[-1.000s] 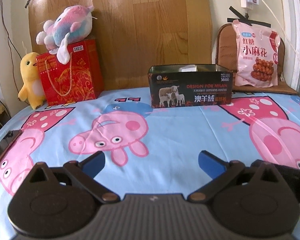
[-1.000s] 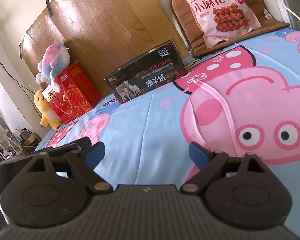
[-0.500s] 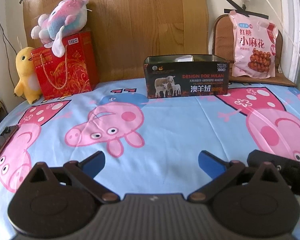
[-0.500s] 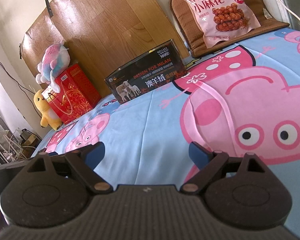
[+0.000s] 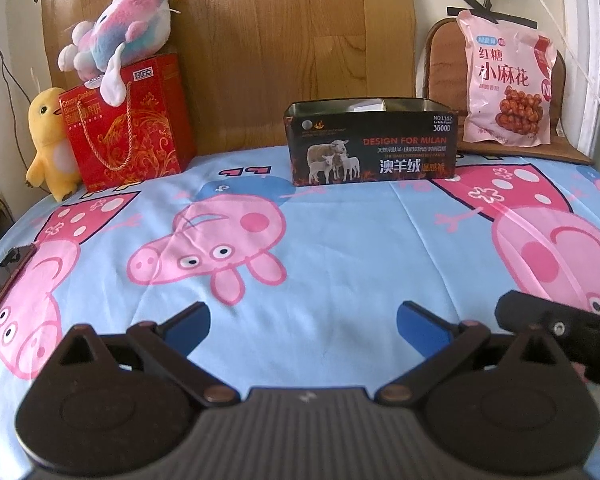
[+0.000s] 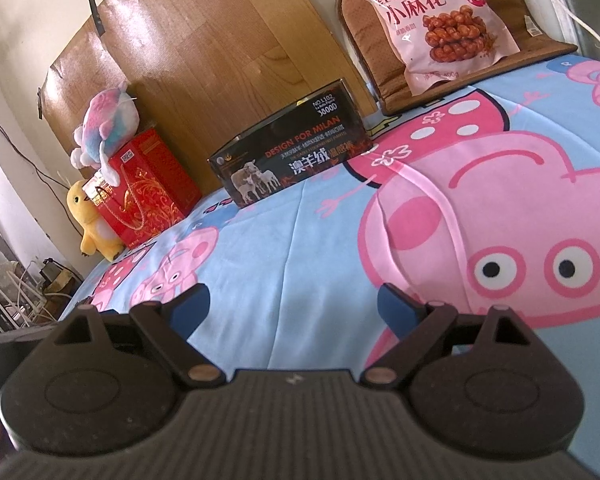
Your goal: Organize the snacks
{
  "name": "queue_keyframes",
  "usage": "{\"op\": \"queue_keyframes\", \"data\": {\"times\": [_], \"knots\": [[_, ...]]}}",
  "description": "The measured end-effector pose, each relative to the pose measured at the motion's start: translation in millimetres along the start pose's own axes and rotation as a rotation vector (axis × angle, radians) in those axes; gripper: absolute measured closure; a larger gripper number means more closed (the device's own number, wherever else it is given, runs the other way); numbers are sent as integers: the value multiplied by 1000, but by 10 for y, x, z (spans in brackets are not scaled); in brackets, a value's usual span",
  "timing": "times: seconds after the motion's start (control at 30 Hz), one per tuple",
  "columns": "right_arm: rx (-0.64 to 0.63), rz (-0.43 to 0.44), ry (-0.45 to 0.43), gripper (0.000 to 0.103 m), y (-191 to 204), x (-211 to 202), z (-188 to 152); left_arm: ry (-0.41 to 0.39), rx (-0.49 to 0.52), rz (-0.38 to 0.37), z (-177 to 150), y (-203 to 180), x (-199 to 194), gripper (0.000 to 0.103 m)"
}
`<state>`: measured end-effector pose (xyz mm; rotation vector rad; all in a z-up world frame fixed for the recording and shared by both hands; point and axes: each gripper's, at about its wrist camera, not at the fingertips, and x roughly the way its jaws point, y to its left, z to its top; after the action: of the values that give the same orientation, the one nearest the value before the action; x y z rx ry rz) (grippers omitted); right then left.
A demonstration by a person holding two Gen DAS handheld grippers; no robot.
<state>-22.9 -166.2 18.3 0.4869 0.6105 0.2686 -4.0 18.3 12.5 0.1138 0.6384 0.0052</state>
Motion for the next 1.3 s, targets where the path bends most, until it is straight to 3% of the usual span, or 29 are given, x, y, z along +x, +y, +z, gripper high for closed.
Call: {"op": "queue_keyframes", "data": {"times": [1.3], "knots": [[3, 1, 11, 10, -12, 14, -15, 22, -1, 18, 7, 29, 49, 0]]}}
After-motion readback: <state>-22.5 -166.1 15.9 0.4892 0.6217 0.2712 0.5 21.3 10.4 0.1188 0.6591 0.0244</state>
